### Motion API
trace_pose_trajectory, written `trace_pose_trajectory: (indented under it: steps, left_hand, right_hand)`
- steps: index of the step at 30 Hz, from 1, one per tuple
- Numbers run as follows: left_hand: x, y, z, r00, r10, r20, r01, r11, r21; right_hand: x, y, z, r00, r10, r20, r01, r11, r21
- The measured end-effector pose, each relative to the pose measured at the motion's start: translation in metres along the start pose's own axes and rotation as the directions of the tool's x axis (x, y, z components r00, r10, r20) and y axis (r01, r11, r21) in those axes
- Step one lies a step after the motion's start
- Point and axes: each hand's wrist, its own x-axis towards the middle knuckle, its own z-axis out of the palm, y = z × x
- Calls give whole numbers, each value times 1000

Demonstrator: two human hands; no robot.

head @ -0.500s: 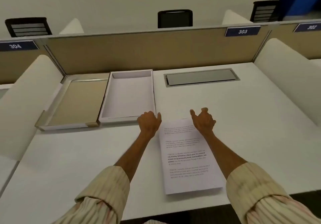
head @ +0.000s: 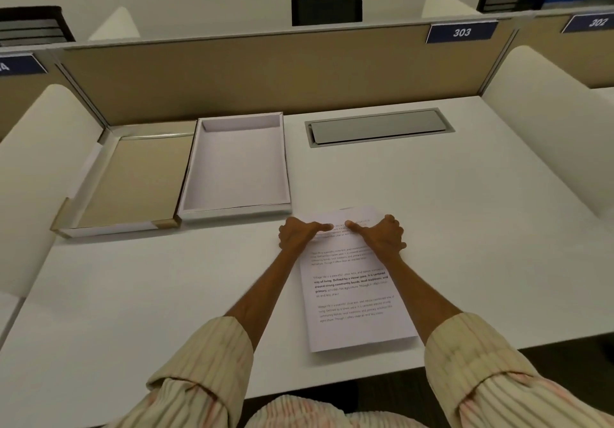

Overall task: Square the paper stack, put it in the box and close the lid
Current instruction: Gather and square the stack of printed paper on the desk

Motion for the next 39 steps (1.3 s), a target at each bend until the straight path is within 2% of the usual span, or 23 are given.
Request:
trace_pose_trajectory:
  steps: [2, 6, 9, 20, 22, 25, 29, 31, 33, 35, 39]
  left_hand:
    - [0, 2, 6, 999, -44, 8, 44, 999, -12]
    - [-2, 11, 11, 987, -158, -2, 158, 984, 81]
    - [1, 17, 10, 985, -172, -6, 171, 975, 145]
    - [4, 16, 6, 988, -141, 59, 140, 990, 11]
    - [6, 11, 3, 987, -128, 99, 131, 991, -25]
    - [3, 10, -8, 949, -164, 270, 214, 963, -165]
    - [-5, 12, -17, 885, -241, 398, 306, 946, -107]
    - [-6, 5, -12, 910, -215, 354, 296, 935, -195]
    - [-6, -6, -1, 967, -158, 201, 219, 918, -331]
    - [-7, -14, 8, 988, -132, 82, 155, 888, -433]
    - [-5, -17, 14, 988, -111, 112, 155, 818, -554]
  right_hand:
    - [-2, 0, 3, 1000, -5, -9, 4, 1000, -21]
    - [-4, 0, 7, 1000, 5, -23, -5, 1000, -17]
    - [-5, 1, 10, 999, 0, -44, 1, 1000, 3]
    - [-8, 9, 19, 993, -25, -120, 32, 998, 60]
    - [-7, 10, 20, 992, -28, -126, 37, 997, 69]
    - [-7, 11, 21, 990, -31, -134, 41, 997, 71]
    - [-5, 13, 22, 990, -49, -130, 61, 994, 94]
    - [-5, 14, 23, 989, -59, -133, 73, 992, 103]
    - [-4, 15, 23, 989, -59, -133, 74, 991, 111]
    - [-3, 15, 24, 990, -59, -128, 74, 991, 114]
    - [0, 17, 24, 991, -71, -115, 86, 988, 128]
